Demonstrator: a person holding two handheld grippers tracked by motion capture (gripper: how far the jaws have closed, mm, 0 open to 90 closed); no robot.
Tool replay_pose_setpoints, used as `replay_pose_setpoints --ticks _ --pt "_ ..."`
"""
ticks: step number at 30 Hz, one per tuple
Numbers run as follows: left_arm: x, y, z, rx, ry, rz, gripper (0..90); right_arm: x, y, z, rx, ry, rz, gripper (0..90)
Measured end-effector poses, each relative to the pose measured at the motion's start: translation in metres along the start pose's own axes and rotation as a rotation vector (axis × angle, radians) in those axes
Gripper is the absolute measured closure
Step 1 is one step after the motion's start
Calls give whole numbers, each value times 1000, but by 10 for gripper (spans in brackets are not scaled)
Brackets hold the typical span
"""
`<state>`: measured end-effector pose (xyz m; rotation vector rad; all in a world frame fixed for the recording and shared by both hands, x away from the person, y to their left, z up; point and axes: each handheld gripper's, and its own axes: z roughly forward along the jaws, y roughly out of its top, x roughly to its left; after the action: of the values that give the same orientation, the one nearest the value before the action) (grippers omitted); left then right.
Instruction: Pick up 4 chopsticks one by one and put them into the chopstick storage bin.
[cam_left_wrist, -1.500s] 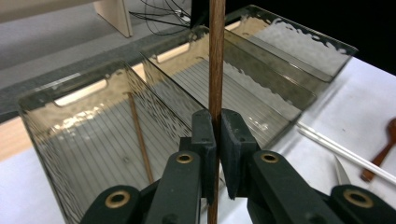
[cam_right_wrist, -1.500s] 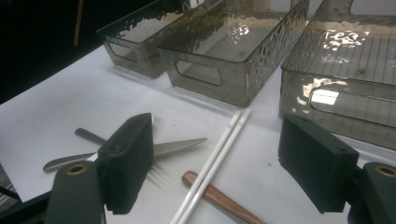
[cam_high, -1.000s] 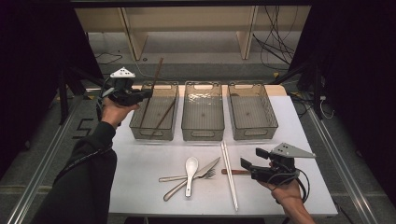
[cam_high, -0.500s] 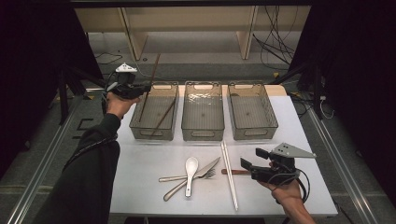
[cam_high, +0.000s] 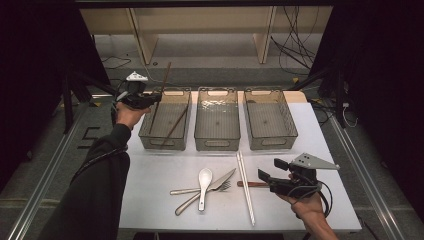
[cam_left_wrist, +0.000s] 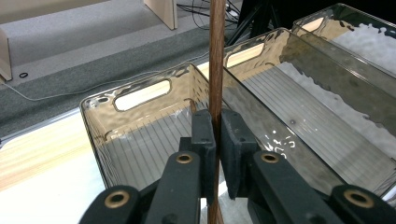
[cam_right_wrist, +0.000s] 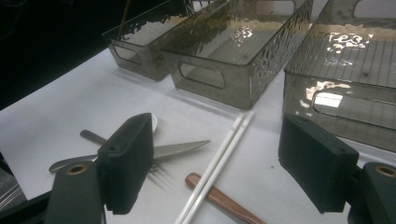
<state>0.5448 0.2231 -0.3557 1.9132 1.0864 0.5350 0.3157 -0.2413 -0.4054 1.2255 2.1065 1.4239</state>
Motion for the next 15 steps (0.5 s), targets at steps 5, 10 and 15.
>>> replay_pose_setpoints --ticks 5,10,15 --pt "1 -3 3 6 4 -8 839 0 0 0 0 2 -1 276" --pt "2 -8 6 22 9 -6 838 0 0 0 -1 2 -2 276" --pt "2 -13 9 31 12 -7 833 0 0 0 0 0 0 276"
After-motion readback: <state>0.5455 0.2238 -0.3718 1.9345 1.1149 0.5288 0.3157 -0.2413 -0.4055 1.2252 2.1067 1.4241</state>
